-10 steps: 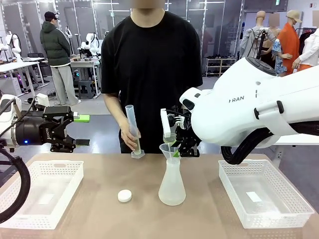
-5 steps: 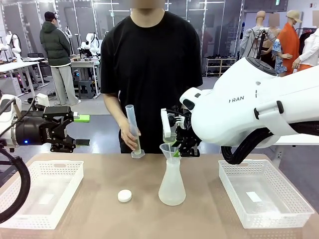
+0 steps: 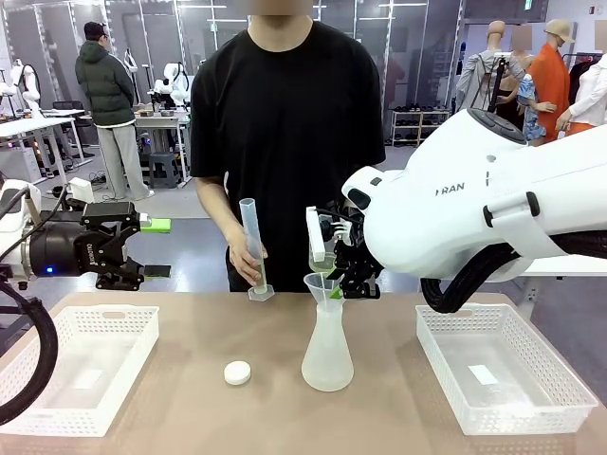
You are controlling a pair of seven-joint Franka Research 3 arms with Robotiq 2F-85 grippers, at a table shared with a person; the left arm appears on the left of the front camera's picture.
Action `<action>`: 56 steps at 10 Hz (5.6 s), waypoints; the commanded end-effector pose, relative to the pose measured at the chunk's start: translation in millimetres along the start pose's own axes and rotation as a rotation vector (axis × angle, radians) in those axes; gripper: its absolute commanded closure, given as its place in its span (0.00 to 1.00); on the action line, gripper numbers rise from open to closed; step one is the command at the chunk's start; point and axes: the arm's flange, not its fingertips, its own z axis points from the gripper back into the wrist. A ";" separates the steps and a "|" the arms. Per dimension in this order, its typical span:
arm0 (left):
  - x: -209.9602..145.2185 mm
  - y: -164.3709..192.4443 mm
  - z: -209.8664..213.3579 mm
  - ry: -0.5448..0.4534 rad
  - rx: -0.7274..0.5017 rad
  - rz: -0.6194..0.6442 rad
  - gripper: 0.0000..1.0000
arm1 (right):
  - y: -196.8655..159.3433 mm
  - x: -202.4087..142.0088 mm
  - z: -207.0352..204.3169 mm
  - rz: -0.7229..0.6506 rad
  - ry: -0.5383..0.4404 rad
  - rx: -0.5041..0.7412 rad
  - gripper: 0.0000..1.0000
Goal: Prepare the solutions needed for the experiment.
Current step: Once the solution is in the Big flask , pick up the Plastic Funnel and place it back into the right Organizing basket.
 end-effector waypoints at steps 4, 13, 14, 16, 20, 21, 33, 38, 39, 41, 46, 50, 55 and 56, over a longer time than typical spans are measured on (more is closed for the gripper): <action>-0.9 -2.3 3.4 0.009 -0.001 0.002 0.00 | 17.0 47.8 51.2 0.070 0.072 -0.043 0.66; -0.9 -2.3 3.4 0.009 -0.001 0.002 0.00 | 50.4 -72.5 157.7 -1.100 -0.246 -0.061 0.66; -0.9 -2.3 3.4 0.009 -0.001 0.002 0.00 | 55.8 -74.4 152.4 -1.144 -0.272 -0.025 0.66; -0.9 -2.3 3.4 0.009 -0.001 0.002 0.00 | 47.1 -86.2 162.1 -1.022 -0.206 0.043 0.66; -0.9 -2.3 3.4 0.009 -0.001 0.002 0.00 | 46.4 -83.3 159.6 -1.024 -0.217 0.031 0.66; -0.9 -2.3 3.4 0.009 -0.001 0.002 0.00 | 49.8 -82.0 157.3 -1.118 -0.349 0.165 0.66; -0.9 -2.3 3.4 0.009 -0.001 0.002 0.00 | 59.6 -152.0 113.4 -1.856 -0.569 0.632 0.02; -0.9 -2.3 3.4 0.009 -0.001 0.002 0.00 | 66.0 -156.9 108.3 -1.812 -0.571 0.624 0.02; -0.9 -2.3 3.4 0.009 -0.001 0.002 0.00 | 66.0 -156.9 108.3 -1.812 -0.571 0.624 0.02; -0.9 -2.3 3.4 0.009 -0.001 0.002 0.00 | 66.0 -156.9 108.3 -1.812 -0.571 0.624 0.02; -0.9 -2.3 3.4 0.009 -0.001 0.002 0.00 | 66.0 -156.9 108.3 -1.812 -0.571 0.624 0.02; -0.9 -2.3 3.4 0.009 -0.001 0.002 0.00 | 66.0 -156.9 108.3 -1.812 -0.571 0.624 0.02; -0.9 -2.3 3.4 0.009 -0.001 0.002 0.00 | 66.0 -156.9 108.3 -1.812 -0.571 0.624 0.02; -0.9 -2.3 3.4 0.009 -0.001 0.002 0.00 | 66.0 -156.9 108.3 -1.812 -0.571 0.624 0.02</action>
